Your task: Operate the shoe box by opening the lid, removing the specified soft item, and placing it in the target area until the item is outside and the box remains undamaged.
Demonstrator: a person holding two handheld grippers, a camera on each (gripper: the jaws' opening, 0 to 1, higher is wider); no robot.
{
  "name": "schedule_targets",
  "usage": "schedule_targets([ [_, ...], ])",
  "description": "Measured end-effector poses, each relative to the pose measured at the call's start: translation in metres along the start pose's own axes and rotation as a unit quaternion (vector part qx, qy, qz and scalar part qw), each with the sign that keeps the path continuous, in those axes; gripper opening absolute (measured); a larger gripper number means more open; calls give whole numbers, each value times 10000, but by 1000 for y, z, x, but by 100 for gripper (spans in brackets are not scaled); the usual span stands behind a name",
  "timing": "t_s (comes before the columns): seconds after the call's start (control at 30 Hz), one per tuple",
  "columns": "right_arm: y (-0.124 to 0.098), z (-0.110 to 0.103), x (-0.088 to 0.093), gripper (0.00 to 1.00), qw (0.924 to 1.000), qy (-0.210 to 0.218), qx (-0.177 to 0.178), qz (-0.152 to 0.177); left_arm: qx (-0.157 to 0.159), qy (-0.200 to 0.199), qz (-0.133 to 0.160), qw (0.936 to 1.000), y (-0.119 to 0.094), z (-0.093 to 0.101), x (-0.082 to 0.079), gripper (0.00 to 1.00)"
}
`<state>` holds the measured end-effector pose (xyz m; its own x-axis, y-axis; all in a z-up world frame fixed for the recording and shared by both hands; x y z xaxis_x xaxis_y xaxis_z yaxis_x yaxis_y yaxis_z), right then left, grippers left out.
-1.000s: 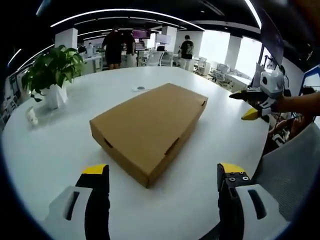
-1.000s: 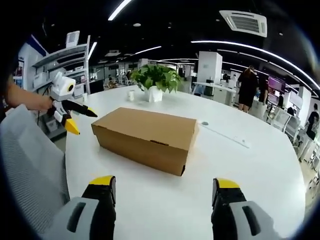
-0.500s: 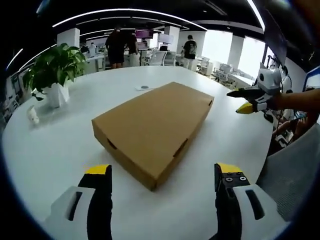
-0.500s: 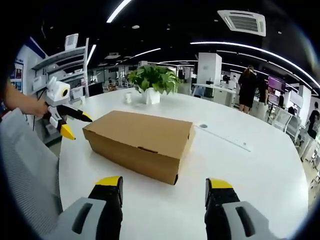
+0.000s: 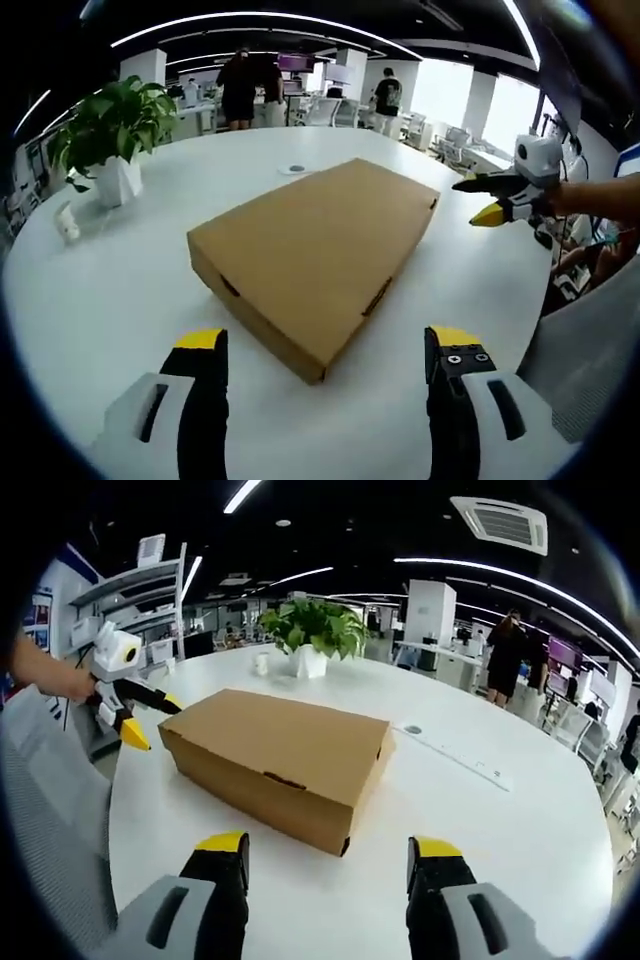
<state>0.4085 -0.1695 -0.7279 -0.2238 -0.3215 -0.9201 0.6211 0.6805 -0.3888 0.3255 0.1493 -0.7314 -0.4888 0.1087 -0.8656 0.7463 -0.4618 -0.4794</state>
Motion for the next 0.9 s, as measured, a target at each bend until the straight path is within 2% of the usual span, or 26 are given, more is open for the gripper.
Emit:
schedule_targets([
  [0.2,8,4,-3,60,9996,-211,-103,-162,6,17,-43,10000,5,0,-2,82],
  [0.4,20,9,-7,60,9994,-201,-161,-232,-7,-4,-113,9999,10,1,-1,77],
  [0.9,45,2,-8,60,9970,-402,-533,-400,-48,-40,-262,9996,20,0,4,72],
])
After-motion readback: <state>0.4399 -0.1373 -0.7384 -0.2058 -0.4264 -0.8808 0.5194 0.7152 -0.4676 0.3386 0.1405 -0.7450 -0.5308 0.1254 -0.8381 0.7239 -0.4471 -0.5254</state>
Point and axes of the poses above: the point that each gripper's makers call its tool centre point, and the gripper's own axes: y roughly forward along the fingers, z roughly to its right, x roughly out of its underside, the point moved 6 cm from there along -y, roughly backward along the fingers, and after that the axes turned 10 degrees about z, right-handed, at the moved point
